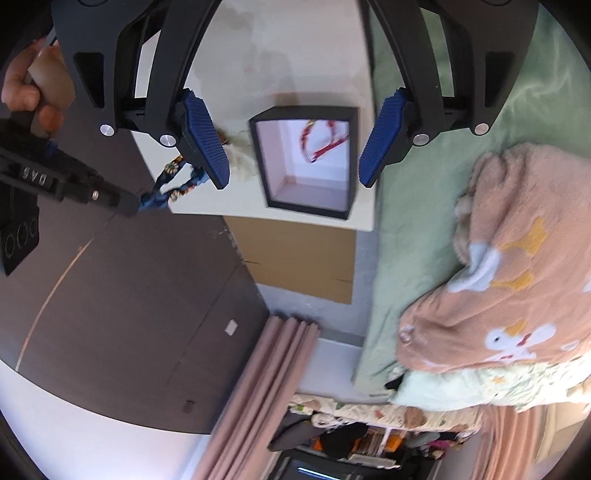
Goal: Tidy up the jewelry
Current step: 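Release the red bracelet into the black box with the left while the right drops the blue bracelet in, then move both grippers back over the jewelry pile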
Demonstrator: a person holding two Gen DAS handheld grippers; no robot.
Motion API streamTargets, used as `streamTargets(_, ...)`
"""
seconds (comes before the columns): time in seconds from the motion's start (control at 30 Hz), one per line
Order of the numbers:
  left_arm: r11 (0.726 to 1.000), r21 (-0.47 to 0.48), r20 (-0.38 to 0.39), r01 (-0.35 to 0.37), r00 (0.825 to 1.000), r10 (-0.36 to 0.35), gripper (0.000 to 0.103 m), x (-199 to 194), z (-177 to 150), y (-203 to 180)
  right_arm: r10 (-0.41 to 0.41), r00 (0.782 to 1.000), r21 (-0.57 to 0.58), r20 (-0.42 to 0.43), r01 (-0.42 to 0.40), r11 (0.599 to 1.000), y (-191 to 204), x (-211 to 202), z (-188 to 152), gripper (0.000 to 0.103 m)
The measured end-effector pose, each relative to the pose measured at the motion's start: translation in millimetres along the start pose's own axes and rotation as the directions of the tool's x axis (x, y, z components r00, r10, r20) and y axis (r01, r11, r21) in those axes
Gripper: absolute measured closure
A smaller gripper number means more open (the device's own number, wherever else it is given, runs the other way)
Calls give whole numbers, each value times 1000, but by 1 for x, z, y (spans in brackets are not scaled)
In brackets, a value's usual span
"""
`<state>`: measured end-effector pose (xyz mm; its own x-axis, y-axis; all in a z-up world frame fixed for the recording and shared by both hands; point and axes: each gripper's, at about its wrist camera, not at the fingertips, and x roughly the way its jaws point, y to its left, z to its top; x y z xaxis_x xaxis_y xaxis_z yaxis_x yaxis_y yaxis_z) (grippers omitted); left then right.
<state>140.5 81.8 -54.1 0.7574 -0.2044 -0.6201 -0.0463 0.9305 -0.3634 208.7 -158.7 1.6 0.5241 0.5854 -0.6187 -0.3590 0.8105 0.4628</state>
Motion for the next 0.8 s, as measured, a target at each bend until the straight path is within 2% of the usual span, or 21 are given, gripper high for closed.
streamTargets(0.07, 1000, -11, 1, -23, 1000, 23, 22, -4, -3, 8, 29, 999, -4, -14, -29, 1000, 11, 12, 2, 94)
streamTargets(0.27, 996, -53, 8, -73, 997, 74, 17, -16, -7, 31, 132, 990, 5, -56, -132, 991, 37, 42, 7, 91)
streamTargets(0.3, 995, -60, 9, -80, 997, 80, 17, -18, -7, 34, 126, 990, 2, -66, -126, 992, 41, 44, 8, 90)
streamTargets(0.33, 994, -65, 8, -84, 996, 85, 16, -18, -6, 35, 111, 990, -5, -87, -112, 994, 44, 47, 10, 79)
streamTargets(0.37, 994, -70, 8, -87, 996, 88, 16, -19, -6, 37, 109, 990, -8, -95, -110, 994, 45, 46, 11, 62)
streamTargets(0.4, 994, -71, 8, -87, 996, 88, 16, -20, -6, 37, 100, 992, -13, -80, -101, 995, 44, 41, 11, 26)
streamTargets(0.43, 994, -71, 9, -85, 996, 86, 16, -21, -6, 37, 75, 996, -22, -38, -76, 997, 42, 33, 10, 17)
streamTargets(0.47, 994, -65, 10, -85, 996, 86, 16, -22, -6, 36, 41, 999, -37, 10, -41, 999, 38, 22, 9, 18)
streamTargets(0.57, 996, -55, 4, -72, 997, 73, 16, -19, -8, 28, 44, 999, 30, -7, -44, 999, 12, 8, 8, 21)
streamTargets(0.67, 998, -45, -5, -49, 999, 49, 16, -14, -9, 18, -34, 999, 58, 20, 33, 998, -14, -12, 4, 21)
streamTargets(0.8, 1000, -20, -20, -20, 1000, 19, 16, -7, -12, 1, -90, 996, 107, 27, 87, 990, -45, -33, -5, 21)
